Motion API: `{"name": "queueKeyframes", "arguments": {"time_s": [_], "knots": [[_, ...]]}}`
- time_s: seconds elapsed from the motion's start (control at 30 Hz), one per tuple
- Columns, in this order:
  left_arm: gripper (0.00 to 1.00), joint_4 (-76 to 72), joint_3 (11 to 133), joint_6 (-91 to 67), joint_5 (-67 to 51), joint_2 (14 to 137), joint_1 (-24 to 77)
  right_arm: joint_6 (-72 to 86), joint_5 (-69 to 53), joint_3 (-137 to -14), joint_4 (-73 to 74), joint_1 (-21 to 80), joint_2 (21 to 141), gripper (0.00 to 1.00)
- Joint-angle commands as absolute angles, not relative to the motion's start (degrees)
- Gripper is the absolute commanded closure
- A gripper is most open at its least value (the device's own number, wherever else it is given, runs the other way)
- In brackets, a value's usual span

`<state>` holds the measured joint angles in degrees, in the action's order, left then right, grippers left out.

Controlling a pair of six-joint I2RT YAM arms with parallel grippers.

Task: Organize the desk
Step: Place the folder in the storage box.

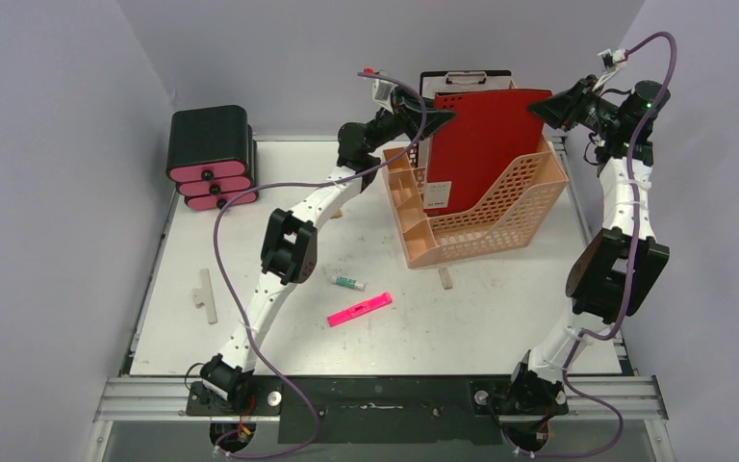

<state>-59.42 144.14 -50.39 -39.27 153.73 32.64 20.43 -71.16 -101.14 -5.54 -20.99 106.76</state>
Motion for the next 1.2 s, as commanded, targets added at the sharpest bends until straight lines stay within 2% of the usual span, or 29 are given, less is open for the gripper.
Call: {"name": "queueKeyframes", "arguments": {"time_s": [0.0,0.7,0.9,1.1,1.17], "knots": [[0.93,-65.4,142.4,-52.3,-50.0,150.4,34.3,20.6,-53.5,-105.6,-12.2,-25.8,108.6,0.95],[0.86,-65.4,138.4,-51.6,-51.7,149.8,34.8,26.5,-53.3,-107.1,-17.7,-26.4,110.9,0.95],[0.76,-65.5,138.4,-51.6,-52.0,149.8,35.0,28.7,-52.7,-107.0,-19.2,-26.4,111.3,0.95],[0.75,-65.2,137.8,-51.4,-52.3,149.4,34.9,28.6,-54.1,-106.0,-19.2,-26.4,111.4,0.95],[0.69,-64.9,137.7,-51.3,-52.3,149.2,34.8,27.9,-55.0,-104.1,-19.1,-26.4,110.7,0.92]]}}
